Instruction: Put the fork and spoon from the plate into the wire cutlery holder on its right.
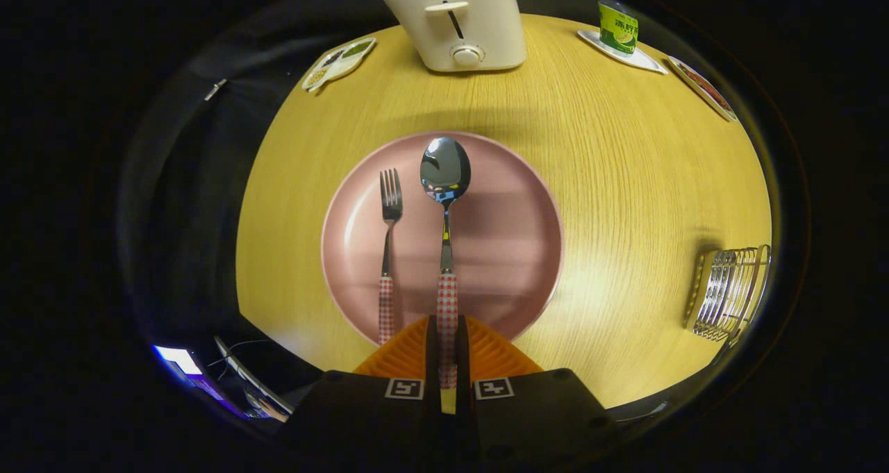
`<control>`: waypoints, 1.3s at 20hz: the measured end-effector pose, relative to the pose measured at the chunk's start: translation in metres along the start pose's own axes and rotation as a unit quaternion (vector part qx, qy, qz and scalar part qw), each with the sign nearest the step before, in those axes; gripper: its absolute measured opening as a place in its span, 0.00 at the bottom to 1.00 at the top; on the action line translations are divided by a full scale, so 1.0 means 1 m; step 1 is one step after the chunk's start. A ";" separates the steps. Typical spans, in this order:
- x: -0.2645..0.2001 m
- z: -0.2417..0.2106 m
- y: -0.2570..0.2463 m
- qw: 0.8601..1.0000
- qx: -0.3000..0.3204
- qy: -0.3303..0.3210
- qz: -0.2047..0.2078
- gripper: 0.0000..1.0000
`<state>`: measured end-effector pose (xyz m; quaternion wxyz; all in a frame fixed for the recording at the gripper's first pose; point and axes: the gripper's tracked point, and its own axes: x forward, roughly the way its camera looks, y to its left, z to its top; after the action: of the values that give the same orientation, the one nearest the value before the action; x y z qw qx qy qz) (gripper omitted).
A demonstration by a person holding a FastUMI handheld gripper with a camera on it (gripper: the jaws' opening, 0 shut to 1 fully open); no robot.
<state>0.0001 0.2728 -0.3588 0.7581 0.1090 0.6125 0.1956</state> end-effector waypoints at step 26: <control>-0.233 -0.073 -0.252 0.981 -0.113 0.129 -0.090 0.12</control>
<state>-0.0706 -0.0591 -0.2708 0.6948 -0.0590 0.6862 0.2071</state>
